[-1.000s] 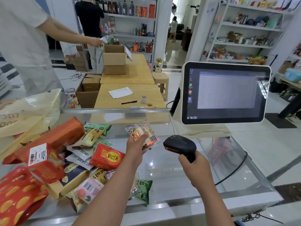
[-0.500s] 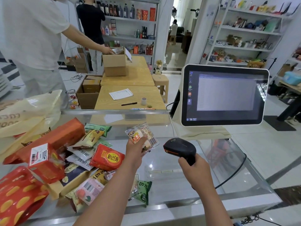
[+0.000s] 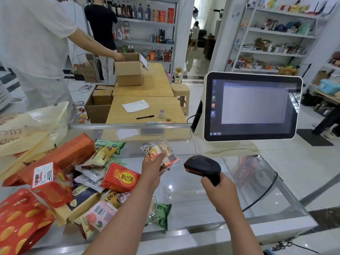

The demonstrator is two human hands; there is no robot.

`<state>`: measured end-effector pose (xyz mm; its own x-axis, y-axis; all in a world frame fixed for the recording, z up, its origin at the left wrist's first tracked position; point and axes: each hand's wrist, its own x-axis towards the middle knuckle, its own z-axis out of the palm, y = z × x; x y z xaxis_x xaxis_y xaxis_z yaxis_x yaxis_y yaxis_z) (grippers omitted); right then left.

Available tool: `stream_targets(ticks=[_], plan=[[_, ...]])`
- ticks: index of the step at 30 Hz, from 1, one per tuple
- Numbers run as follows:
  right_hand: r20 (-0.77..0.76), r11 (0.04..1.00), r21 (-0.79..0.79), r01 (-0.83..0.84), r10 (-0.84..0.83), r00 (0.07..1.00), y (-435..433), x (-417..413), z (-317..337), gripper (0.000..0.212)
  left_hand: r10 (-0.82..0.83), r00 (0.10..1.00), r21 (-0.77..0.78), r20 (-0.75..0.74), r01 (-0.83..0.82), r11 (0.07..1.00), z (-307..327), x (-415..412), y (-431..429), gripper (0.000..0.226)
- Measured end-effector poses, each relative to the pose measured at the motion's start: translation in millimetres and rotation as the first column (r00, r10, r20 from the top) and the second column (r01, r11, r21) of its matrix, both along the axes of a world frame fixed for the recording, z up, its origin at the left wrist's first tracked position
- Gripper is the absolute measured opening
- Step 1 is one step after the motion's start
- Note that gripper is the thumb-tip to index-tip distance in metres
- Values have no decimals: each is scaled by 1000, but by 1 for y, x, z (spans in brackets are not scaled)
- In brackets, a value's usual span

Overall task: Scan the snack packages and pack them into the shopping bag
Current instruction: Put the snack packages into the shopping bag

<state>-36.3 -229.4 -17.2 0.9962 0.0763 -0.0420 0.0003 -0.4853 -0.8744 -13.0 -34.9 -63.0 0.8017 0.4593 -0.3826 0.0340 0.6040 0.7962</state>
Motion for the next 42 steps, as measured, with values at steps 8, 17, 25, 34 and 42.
stream_targets(ticks=[8,17,25,34,42], plan=[[-37,999,49,-2,4,999,1,-1,0,15,-17,1000,7,13,17,1000,-3,0,2,18],[-58,998,56,-40,43,997,5,-2,3,13,-44,999,30,9,44,999,-11,1,2,24],[-70,998,58,-40,44,997,5,1,2,14,-52,999,33,5,52,998,-9,0,3,25],[-56,997,62,-43,47,997,4,1,0,18,-67,998,33,19,66,997,-3,2,2,20],[-18,994,-22,-110,110,994,11,1,-8,10,-74,997,55,2,74,996,-8,-2,5,20]])
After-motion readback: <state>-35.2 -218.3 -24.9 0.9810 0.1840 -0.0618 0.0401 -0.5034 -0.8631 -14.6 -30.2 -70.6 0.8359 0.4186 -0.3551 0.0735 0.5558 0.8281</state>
